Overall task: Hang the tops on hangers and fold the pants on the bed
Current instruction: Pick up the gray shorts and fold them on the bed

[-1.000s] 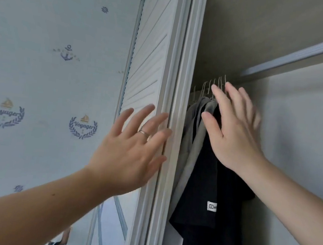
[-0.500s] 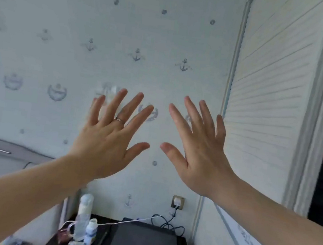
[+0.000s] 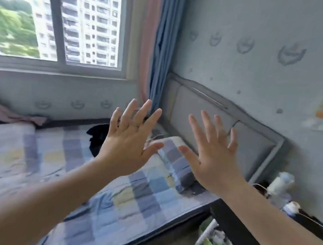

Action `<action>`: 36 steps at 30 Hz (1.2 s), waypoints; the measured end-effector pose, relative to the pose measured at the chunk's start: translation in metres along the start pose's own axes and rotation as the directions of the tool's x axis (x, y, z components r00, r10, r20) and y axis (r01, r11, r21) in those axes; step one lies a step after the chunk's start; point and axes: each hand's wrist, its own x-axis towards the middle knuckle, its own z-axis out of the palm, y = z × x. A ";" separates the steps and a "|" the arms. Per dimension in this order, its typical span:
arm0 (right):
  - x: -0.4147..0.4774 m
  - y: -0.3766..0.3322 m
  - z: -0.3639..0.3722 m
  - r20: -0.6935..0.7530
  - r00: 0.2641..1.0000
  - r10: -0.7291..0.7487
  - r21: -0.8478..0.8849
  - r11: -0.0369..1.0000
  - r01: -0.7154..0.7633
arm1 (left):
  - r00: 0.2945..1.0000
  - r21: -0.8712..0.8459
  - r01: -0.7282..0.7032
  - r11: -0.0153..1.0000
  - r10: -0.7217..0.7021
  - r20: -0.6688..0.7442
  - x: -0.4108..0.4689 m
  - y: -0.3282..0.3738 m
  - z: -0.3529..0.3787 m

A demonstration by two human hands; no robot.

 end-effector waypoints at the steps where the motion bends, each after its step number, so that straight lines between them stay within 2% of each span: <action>1: 0.010 -0.014 0.022 0.028 0.999 -0.036 0.022 0.999 0.035 | 0.998 0.022 0.057 0.998 -0.057 0.030 -0.014 -0.020 0.009; 6: 0.053 -0.060 0.127 0.156 0.969 -0.193 0.144 0.975 0.171 | 0.946 0.121 0.279 0.953 -0.294 0.138 -0.069 -0.097 0.063; 10: 0.088 -0.076 0.211 0.267 0.930 -0.251 0.264 0.948 0.180 | 0.852 0.114 0.455 0.883 -0.469 0.235 -0.093 -0.140 0.117; 13: 0.111 -0.082 0.271 0.391 0.874 -0.290 0.347 0.925 0.152 | 0.733 0.152 0.575 0.804 -0.589 0.339 -0.112 -0.160 0.164; 17: 0.137 -0.084 0.348 0.558 0.756 -0.343 0.385 0.914 0.129 | 0.531 0.240 0.696 0.677 -0.710 0.462 -0.135 -0.179 0.222; 21: 0.157 -0.086 0.419 0.665 0.636 -0.392 0.396 0.907 0.146 | 0.397 0.313 0.724 0.615 -0.742 0.541 -0.139 -0.203 0.268; 26: 0.166 -0.094 0.496 0.755 0.535 -0.378 0.387 0.916 0.101 | 0.271 0.322 0.781 0.535 -0.755 0.597 -0.140 -0.238 0.331; 33: 0.152 -0.117 0.633 0.852 0.426 -0.304 0.313 0.948 0.050 | 0.143 0.317 0.812 0.491 -0.692 0.707 -0.176 -0.316 0.464; 36: 0.150 -0.136 0.696 0.864 0.424 -0.272 0.299 0.954 0.002 | 0.063 0.304 0.863 0.403 -0.683 0.727 -0.199 -0.358 0.525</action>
